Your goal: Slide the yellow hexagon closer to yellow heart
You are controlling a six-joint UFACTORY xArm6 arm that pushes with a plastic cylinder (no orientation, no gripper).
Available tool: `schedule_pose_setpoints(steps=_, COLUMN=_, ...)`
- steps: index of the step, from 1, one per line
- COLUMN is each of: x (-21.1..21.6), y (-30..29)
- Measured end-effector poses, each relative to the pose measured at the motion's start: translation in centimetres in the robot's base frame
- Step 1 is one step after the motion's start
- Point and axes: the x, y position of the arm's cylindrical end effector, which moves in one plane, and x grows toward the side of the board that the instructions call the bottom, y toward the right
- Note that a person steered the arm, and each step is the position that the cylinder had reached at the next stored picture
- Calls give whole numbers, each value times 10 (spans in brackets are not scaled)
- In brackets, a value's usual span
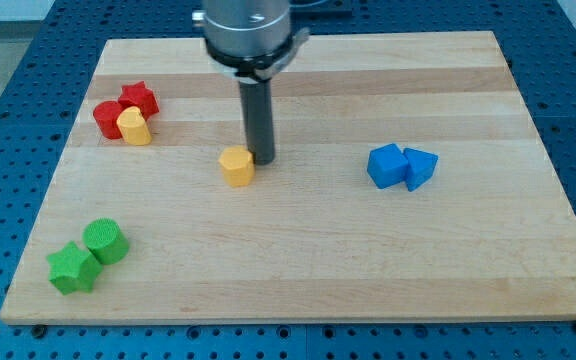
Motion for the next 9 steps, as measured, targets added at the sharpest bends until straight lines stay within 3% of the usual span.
schedule_pose_setpoints(steps=1, x=0, y=-31)
schedule_pose_setpoints(steps=2, x=1, y=1)
schedule_pose_setpoints(steps=3, x=41, y=20)
schedule_pose_setpoints(steps=5, x=67, y=-1)
schedule_pose_setpoints(steps=9, x=7, y=-80)
